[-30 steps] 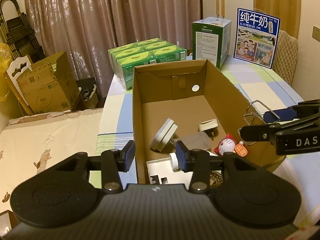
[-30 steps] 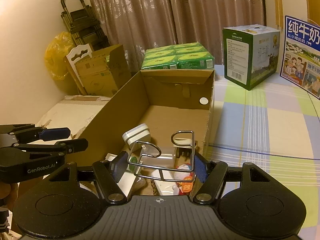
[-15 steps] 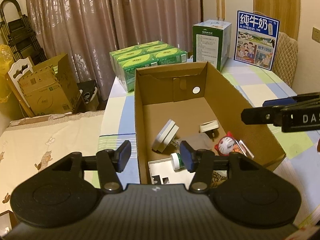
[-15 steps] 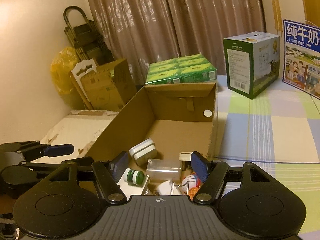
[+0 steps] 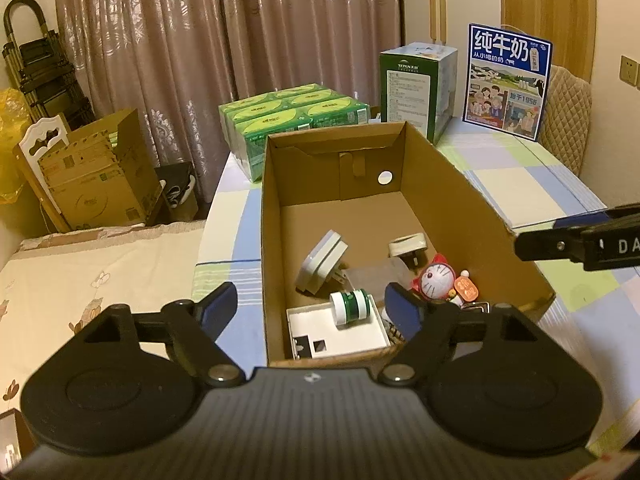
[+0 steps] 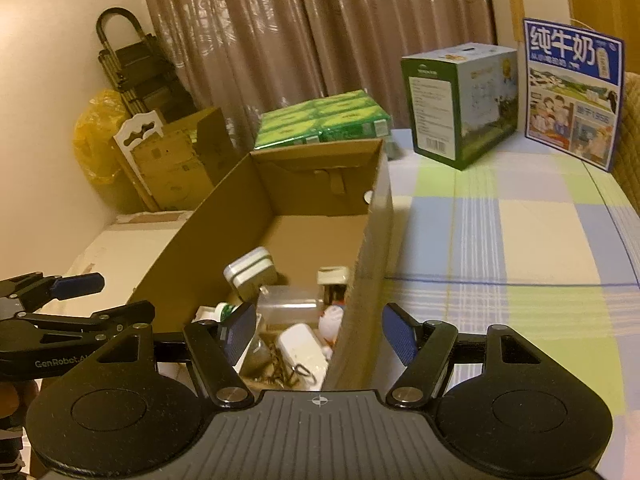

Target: Organize rigid objects

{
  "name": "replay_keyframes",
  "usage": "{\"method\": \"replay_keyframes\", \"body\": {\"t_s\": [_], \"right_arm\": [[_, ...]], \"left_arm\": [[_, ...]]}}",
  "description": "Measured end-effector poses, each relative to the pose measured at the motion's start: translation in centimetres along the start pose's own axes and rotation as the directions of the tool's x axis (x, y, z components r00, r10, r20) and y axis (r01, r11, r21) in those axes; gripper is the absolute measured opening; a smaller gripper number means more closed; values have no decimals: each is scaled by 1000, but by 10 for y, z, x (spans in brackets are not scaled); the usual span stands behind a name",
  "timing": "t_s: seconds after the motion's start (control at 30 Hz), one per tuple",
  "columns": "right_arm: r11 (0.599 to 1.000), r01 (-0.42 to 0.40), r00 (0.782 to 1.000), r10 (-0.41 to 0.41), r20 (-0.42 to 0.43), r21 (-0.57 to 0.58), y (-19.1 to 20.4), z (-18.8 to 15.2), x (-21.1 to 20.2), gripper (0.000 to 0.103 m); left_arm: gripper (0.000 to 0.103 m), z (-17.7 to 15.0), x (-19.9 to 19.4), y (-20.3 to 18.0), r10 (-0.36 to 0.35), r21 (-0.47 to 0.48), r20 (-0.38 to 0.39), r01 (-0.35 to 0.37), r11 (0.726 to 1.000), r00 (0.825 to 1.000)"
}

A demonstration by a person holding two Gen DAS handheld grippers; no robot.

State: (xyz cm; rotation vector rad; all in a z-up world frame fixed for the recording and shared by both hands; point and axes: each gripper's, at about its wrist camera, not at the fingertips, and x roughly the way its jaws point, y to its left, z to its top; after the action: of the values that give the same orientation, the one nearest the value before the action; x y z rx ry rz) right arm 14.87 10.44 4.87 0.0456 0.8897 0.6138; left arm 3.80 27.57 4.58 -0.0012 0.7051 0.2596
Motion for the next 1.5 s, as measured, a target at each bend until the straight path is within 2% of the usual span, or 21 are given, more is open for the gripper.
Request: {"method": "replay_keyframes", "body": {"t_s": [0.17, 0.43, 0.5, 0.57, 0.83, 1.03, 1.5], "right_arm": [[1000, 27, 1000, -27, -1, 4, 2, -10, -12, 69], [999, 50, 999, -50, -8, -8, 12, -22, -25, 82], [998, 61, 998, -61, -6, -28, 17, -24, -28, 90], [997, 66, 998, -66, 2, -41, 19, -25, -32, 92], [995, 92, 996, -92, 9, -47, 28, -28, -47, 92], [994, 101, 995, -101, 7, -28, 28, -34, -60, 92], [990, 130, 991, -128, 36, -56, 38, -44, -91, 92]], "left_arm": [[89, -3, -9, -1, -3, -12, -3, 3, 1000, 1000], [98, -9, -22, -9, -17, -33, -12, 17, 999, 1000], [99, -10, -26, -9, -17, -42, -11, 17, 999, 1000], [100, -11, -30, -9, -15, -47, -12, 14, 999, 1000], [100, -15, -44, -7, -17, -70, -23, 16, 997, 1000], [100, -20, -56, -6, 10, -87, -24, -12, 996, 1000], [100, -32, -82, -12, -1, -142, -5, 1, 990, 1000]]}}
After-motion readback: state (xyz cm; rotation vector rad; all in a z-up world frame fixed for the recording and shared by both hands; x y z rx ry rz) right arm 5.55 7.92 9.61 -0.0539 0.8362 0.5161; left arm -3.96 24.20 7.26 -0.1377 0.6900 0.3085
